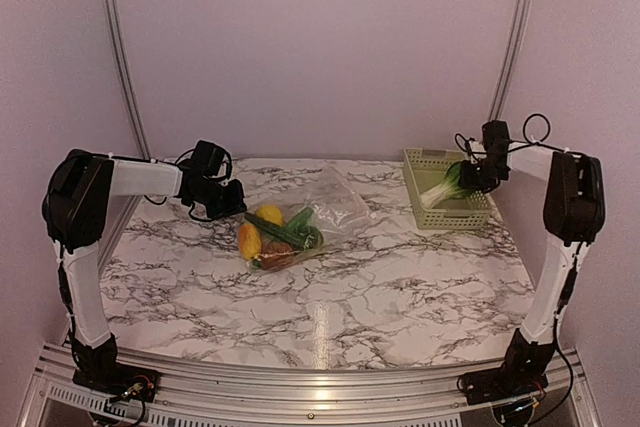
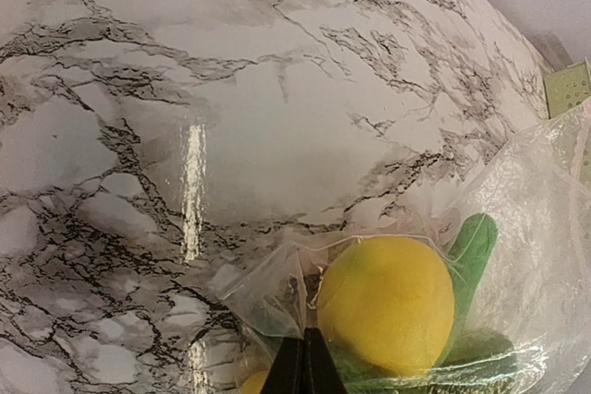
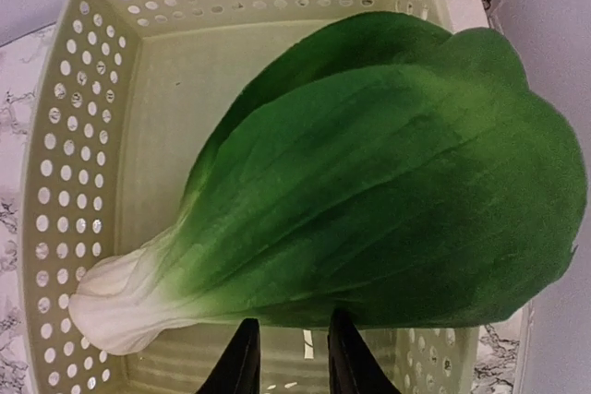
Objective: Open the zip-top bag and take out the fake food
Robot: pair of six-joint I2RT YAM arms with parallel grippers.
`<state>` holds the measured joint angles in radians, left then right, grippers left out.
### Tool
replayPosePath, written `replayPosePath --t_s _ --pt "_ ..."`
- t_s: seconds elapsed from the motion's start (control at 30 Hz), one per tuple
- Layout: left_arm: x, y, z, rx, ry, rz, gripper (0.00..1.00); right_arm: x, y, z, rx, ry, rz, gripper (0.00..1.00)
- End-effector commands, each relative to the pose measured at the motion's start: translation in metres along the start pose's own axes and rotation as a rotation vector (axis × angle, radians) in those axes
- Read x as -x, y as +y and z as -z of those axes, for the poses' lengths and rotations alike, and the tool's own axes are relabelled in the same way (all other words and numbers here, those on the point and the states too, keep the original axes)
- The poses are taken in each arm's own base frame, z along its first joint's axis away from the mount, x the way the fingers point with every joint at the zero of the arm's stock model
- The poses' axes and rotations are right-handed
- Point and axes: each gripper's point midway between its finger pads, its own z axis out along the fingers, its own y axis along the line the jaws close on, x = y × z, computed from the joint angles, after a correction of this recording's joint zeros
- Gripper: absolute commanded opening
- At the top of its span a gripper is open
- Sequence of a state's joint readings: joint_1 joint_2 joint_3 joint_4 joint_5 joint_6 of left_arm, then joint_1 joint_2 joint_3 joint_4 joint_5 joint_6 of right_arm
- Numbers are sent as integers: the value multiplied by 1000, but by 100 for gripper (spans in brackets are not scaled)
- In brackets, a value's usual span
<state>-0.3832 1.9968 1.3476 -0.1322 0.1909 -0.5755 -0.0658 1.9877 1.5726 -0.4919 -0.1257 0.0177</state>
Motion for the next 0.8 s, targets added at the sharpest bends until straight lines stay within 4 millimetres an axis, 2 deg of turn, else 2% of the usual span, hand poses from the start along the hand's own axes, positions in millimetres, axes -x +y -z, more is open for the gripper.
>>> replayPosePath --t_s 0.0,0.07,0.13,0.27,0.37,0.43,0.5,0.6,0.63,0.7,0.77 --pt "8 -2 -1 -6 -9 -12 0 6 -25 -28 -114 23 10 24" --pt "7 -1 -2 -7 -6 -12 0 23 -22 -35 -115 -30 68 27" --pt "7 -1 -2 -7 -6 -13 0 43 -16 -35 -115 -99 120 34" --pt "6 -2 -4 -13 -2 -17 0 84 8 -23 -61 -290 221 54" --pt "5 -4 -6 -27 8 -18 0 101 27 -19 38 -345 243 62" --pt "7 -6 -6 -38 4 -22 0 112 42 -9 113 -356 245 65" --pt "7 -9 -6 -50 4 -26 0 122 63 15 200 -392 252 66" --pt "8 -15 -5 -81 2 -36 0 121 99 49 358 -407 246 63" --pt "9 -17 -5 -91 -3 -40 0 112 128 56 439 -391 261 62" --pt "8 -19 -5 -110 -9 -45 0 92 173 68 565 -362 290 57" --pt "10 -23 -5 -127 -16 -50 0 70 208 69 648 -314 302 51"
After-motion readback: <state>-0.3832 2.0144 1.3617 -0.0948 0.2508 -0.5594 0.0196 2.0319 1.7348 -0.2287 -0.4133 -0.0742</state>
